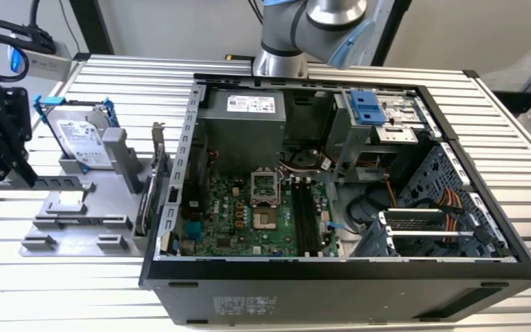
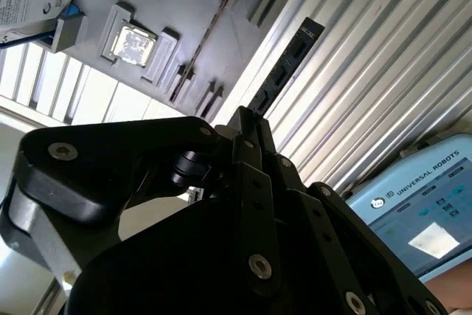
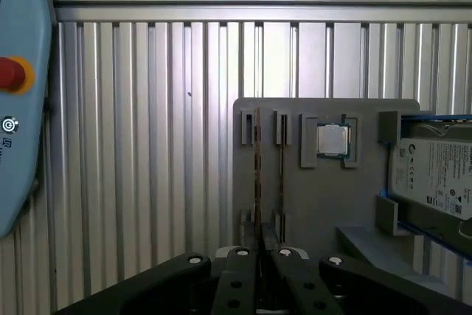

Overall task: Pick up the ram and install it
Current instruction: 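Pick up the ram and move it above insertion slot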

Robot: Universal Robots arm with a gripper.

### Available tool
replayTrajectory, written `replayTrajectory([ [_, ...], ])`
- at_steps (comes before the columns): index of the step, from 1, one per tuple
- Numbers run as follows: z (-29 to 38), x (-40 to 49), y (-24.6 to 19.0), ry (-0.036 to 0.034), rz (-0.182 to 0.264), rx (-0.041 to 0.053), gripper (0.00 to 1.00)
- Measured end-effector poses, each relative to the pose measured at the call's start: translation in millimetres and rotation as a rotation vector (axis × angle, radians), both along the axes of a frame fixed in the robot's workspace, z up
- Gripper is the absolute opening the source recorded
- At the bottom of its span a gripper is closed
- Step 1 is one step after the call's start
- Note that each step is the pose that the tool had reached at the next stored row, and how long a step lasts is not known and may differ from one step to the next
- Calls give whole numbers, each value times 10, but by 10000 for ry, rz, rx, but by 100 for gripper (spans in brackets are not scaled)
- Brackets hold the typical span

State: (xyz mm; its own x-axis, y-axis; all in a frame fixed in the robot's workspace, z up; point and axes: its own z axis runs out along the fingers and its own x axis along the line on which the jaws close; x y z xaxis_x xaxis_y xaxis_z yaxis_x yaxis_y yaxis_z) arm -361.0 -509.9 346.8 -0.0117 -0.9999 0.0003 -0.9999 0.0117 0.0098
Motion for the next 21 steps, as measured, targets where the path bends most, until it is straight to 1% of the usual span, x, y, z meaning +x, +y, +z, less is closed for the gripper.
replayTrajectory([
  [21, 140, 0, 0, 0, 0, 0, 0],
])
